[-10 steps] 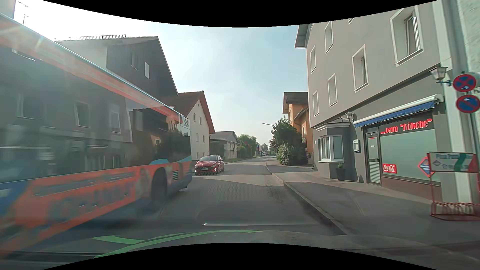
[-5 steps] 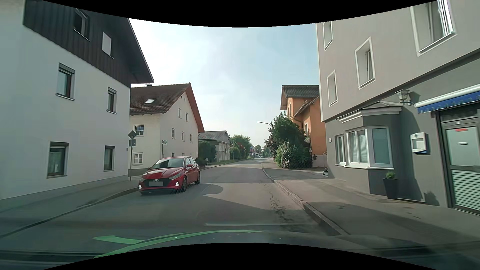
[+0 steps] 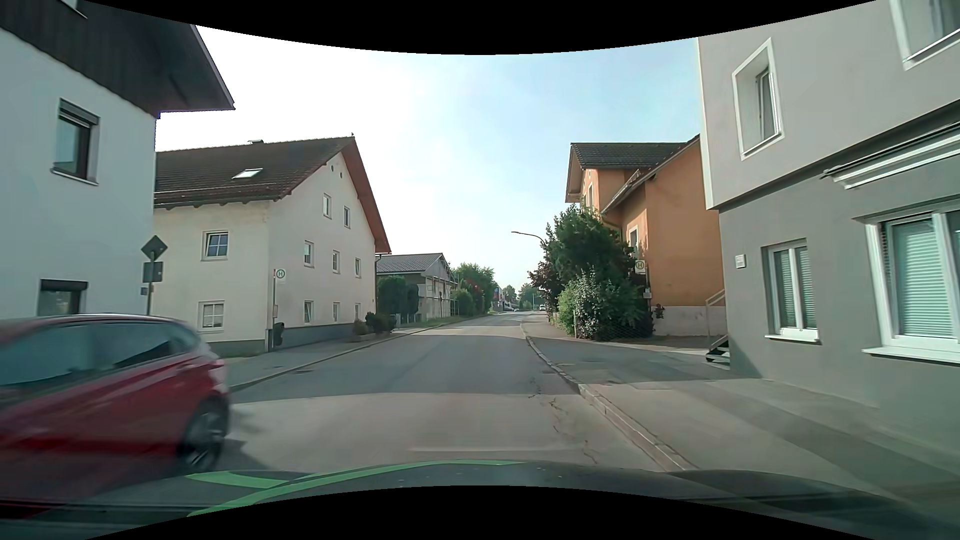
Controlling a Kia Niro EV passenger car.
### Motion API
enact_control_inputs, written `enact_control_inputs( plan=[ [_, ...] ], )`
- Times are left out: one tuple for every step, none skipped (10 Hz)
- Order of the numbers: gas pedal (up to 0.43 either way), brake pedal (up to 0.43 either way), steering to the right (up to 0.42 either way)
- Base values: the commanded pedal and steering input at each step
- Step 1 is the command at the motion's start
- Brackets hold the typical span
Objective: Follow the waypoints while adhering to traffic rules and regulations
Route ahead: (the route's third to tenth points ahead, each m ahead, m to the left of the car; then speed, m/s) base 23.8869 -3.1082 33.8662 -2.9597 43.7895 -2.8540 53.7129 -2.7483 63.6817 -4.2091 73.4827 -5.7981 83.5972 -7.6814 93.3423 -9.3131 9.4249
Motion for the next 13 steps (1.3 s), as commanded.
enact_control_inputs(
  plan=[
    [0.268, 0.000, 0.015],
    [0.268, 0.000, 0.014],
    [0.268, 0.000, 0.013],
    [0.268, 0.000, 0.012],
    [0.268, 0.000, 0.012],
    [0.268, 0.000, 0.011],
    [0.268, 0.000, 0.010],
    [0.268, 0.000, 0.010],
    [0.268, 0.000, 0.009],
    [0.260, 0.000, 0.006],
    [0.260, 0.000, 0.005],
    [0.260, 0.000, 0.005],
    [0.260, 0.000, 0.005]
  ],
)
